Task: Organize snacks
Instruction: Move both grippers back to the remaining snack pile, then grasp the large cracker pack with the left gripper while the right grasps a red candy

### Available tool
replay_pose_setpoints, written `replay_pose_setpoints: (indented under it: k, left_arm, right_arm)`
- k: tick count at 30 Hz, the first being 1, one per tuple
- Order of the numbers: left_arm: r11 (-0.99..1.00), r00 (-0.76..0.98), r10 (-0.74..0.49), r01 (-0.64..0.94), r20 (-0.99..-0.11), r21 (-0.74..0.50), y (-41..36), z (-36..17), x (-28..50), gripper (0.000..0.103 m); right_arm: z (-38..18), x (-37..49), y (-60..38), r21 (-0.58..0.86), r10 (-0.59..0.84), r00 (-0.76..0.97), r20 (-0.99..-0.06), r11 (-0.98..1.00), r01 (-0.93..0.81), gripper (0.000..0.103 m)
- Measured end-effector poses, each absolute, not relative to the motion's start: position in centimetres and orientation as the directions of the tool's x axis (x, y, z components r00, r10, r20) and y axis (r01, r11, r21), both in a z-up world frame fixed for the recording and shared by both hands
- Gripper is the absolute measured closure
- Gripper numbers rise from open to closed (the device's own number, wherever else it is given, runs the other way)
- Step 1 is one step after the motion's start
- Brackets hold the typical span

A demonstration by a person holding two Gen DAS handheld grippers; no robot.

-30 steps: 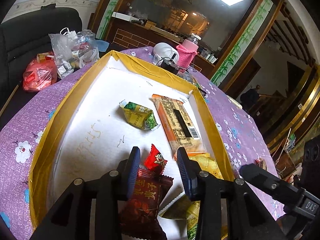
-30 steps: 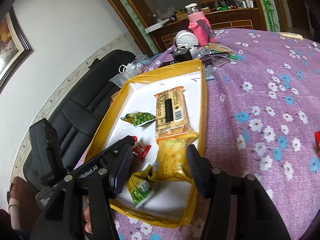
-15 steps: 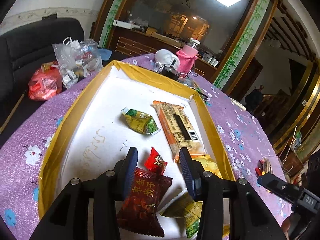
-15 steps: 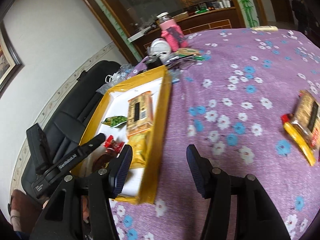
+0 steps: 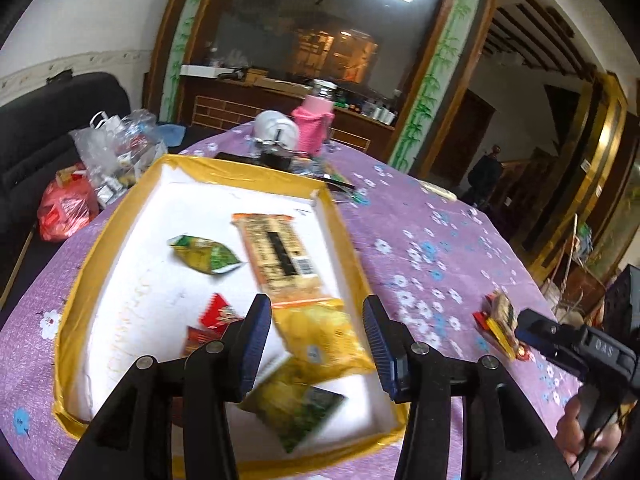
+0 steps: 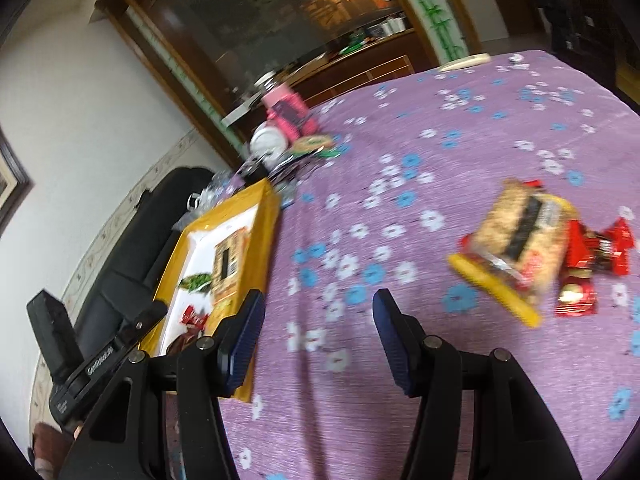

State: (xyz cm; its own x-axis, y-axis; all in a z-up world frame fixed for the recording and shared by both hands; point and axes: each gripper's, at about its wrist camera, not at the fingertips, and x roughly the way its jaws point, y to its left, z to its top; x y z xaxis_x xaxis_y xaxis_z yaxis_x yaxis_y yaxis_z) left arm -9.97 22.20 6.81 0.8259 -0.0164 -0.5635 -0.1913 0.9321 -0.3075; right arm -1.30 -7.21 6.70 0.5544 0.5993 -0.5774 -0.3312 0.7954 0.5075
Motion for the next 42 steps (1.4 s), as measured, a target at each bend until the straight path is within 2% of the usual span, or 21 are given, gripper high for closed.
replay_pose_setpoints:
  k: [8,17,19,21,25,27,32,42]
  left_arm:
    - [0.966,0.815,-0.057,-0.102,-0.576,-0.239,16.8,7.9,-9.4,0.048]
    - [0.987,0.77,-0.134,0.048,-0.624,-0.153,8.8,7.8,-8.5,0.048]
    - [0.986,0.753,-0.159,0.093,-0.639,-0.136,6.8,7.7,-8.4,0.046]
    - [0.984,0.74,-0.178,0.129,-0.649,-0.123,5.2,7.6,-8.4,0.04]
    - [0.979,0.72,-0.181,0.196,-0.67,-0.053,1.7,7.5,-8.2,0.035]
    - [0.975,0.711,-0.179,0.221,-0.68,-0.026,0.6,7.5,-7.9,0.027]
    - [0.967,0.696,-0.165,0.253,-0.699,0.024,-1.7,8.2,-5.6,0.017]
    - [0.95,0.623,-0.097,0.291,-0.776,0.114,-6.9,5.9,3.3,0.013]
  right_arm:
    - [6.4,-0.7,-15.4,0.533,0.511,0.649,-0.564,0.825,-0.187,0.048]
    - [4.1,-1.3,-24.4,0.555,0.397,0.696,-0.599,0.832,0.003,0.048]
    - [3.4,-1.5,-25.7,0.556,0.381,0.699,-0.606,0.83,0.03,0.048]
    - [2.7,-1.6,-26.7,0.565,0.374,0.694,-0.615,0.824,0.056,0.048]
    - [2.6,-2.0,-27.4,0.606,0.413,0.701,-0.581,0.795,0.034,0.048]
    - [2.6,-2.2,-27.5,0.622,0.433,0.708,-0.558,0.783,0.012,0.048]
    - [2.7,-2.7,-28.0,0.657,0.454,0.733,-0.507,0.754,-0.013,0.043]
    - [2.5,-2.8,-28.6,0.697,0.485,0.73,-0.481,0.717,-0.018,0.041]
